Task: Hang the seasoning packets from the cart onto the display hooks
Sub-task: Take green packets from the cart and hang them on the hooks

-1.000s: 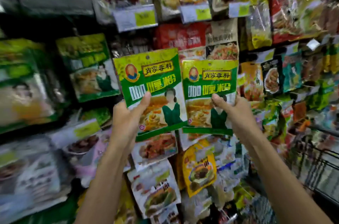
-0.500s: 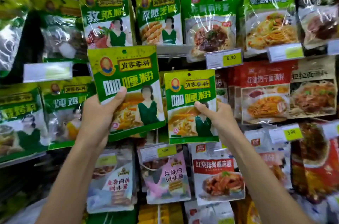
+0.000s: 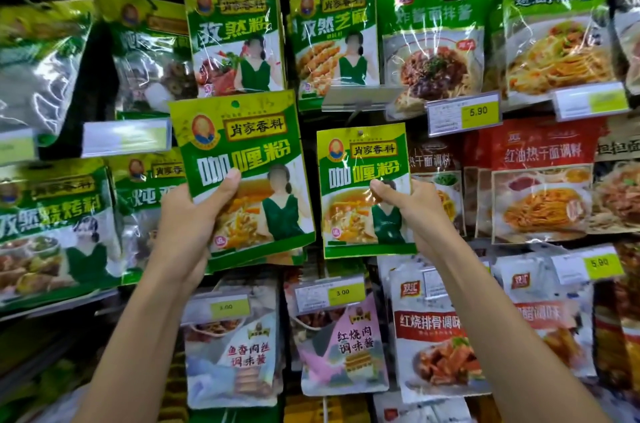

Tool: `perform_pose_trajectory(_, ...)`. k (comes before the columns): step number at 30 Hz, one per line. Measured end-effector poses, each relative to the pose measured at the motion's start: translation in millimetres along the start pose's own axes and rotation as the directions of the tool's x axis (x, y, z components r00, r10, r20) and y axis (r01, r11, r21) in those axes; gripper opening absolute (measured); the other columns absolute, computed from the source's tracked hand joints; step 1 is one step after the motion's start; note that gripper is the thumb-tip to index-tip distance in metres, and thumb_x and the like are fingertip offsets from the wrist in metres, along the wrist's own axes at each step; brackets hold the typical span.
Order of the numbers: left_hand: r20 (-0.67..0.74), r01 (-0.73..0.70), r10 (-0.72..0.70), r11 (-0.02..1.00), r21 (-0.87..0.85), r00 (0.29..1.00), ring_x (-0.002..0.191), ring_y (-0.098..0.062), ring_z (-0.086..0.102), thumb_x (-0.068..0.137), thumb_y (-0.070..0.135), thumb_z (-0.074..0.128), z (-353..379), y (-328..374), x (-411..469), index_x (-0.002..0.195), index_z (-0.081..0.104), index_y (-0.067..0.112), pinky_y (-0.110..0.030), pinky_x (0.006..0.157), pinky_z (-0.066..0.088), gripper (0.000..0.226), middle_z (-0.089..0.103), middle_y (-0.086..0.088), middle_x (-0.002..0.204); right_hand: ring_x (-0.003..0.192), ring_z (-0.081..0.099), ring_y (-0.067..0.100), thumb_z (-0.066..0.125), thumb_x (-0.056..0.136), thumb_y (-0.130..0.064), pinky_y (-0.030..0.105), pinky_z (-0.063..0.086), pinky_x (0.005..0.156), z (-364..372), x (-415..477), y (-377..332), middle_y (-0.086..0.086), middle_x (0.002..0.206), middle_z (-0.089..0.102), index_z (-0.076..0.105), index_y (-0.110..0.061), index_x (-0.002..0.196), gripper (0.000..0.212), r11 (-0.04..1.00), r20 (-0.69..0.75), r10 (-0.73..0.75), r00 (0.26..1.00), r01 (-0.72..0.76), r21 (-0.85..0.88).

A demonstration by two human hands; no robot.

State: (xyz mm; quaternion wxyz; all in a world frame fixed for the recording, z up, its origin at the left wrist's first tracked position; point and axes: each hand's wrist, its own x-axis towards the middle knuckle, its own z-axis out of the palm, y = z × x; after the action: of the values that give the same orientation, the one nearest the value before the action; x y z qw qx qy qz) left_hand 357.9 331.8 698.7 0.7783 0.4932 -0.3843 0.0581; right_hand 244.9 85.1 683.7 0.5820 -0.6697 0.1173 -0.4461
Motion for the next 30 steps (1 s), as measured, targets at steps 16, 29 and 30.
perform_pose_trajectory(16, -0.002, 0.053, -0.053, 0.999, 0.006, 0.999, 0.075, -0.017, 0.073, 0.080, 0.027, 0.069, 11.1, -15.9, -7.7, 0.088, 0.063, 0.016, -0.026, 0.058, 0.058, 0.015, 0.075, -0.003, 0.078, 0.103, 0.059, 0.032, 0.071, 0.086, -0.027, 0.040, 0.046, 0.086, 23.1, 42.9, 14.2, 0.024, 0.115, 0.061, 0.057, 0.004, 0.113, 0.044, 0.977, -0.131, 0.062, 0.989, -0.088, -0.197)
perform_pose_trajectory(29, 0.037, 0.132, -0.133, 0.991, 0.030, 0.990, 0.084, -0.019, 0.072, 0.070, 0.037, 0.072, 28.8, -34.5, -15.8, 0.092, 0.067, 0.015, -0.027, 0.066, 0.058, 0.032, 0.075, -0.006, 0.087, 0.089, 0.059, 0.015, 0.055, 0.097, -0.014, 0.016, 0.047, 0.075, 8.0, 6.0, 22.9, -0.001, 0.095, 0.056, 0.051, -0.003, 0.112, 0.019, 0.896, -0.250, -0.325, 0.912, 0.213, -0.389)
perform_pose_trajectory(30, 0.042, 0.145, -0.146, 0.989, 0.039, 0.988, 0.083, -0.021, 0.073, 0.069, 0.039, 0.073, 32.3, -35.1, -17.5, 0.089, 0.067, 0.014, -0.029, 0.067, 0.059, 0.033, 0.075, -0.008, 0.086, 0.085, 0.058, 0.007, 0.053, 0.098, -0.016, 0.009, 0.044, 0.070, 6.9, -3.3, 20.0, -0.006, 0.091, 0.055, 0.054, -0.005, 0.111, 0.017, 0.898, -0.256, -0.346, 0.903, 0.239, -0.370)
